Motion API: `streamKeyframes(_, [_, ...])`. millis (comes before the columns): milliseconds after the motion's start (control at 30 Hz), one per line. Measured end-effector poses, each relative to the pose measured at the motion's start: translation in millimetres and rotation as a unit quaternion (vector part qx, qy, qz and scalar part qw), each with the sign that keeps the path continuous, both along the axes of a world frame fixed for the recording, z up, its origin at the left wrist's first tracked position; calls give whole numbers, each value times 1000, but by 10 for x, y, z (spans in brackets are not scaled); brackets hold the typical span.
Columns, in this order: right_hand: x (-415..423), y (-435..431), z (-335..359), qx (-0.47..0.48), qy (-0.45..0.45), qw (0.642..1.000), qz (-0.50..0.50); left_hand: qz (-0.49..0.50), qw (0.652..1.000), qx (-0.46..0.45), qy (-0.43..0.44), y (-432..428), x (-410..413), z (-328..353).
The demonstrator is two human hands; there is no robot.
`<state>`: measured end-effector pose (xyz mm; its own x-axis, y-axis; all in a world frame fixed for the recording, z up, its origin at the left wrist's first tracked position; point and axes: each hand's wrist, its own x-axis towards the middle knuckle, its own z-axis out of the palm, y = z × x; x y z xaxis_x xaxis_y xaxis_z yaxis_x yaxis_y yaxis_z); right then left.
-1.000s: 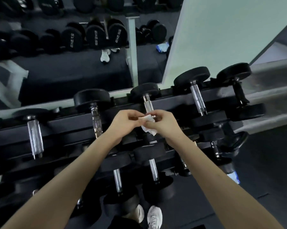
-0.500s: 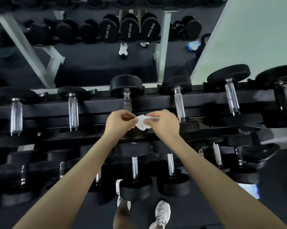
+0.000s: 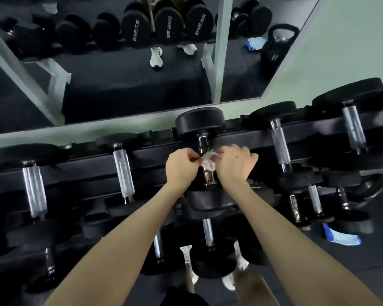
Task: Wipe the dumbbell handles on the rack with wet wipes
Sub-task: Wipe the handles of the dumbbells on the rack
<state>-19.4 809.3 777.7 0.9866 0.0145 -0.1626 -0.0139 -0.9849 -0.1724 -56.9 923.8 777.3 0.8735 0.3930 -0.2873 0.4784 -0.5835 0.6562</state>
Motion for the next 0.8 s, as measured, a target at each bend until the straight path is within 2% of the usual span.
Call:
streamKeyframes(133, [-123,124,-34,22,24,999,-7,22,999,-26,-23,92,30,-61])
streamKeyframes(233, [-254,298,-73,22,52,998,19,2,1000,-19,9,134,28,-133])
streamKeyframes(333, [-161,361,-105,47,82,996,-5,56,998,-24,-15,210,43,-119])
streamKeyframes(433, [-93,283,-82,151,112,982,-27,92,991,15,-91,292,143,91])
streamKeyframes(500, [2,275,-18,260,129,954,-71,48,990,61,-117,298,250,272])
streamKeyframes(567, [154,316,46,308,121,938,-102,-18,992,83,-95,281,370,402])
streamKeyframes(633, [249,382,52,322,123,931,-119,-26,995,65,-64,279,476,474])
streamKeyframes(700, [172,314,63,336,143,926,-97,0,997,59,-55,262,556,494])
streamKeyframes(800, [-39,62,26,349,165,922,-28,16,994,99,-42,218,677,508])
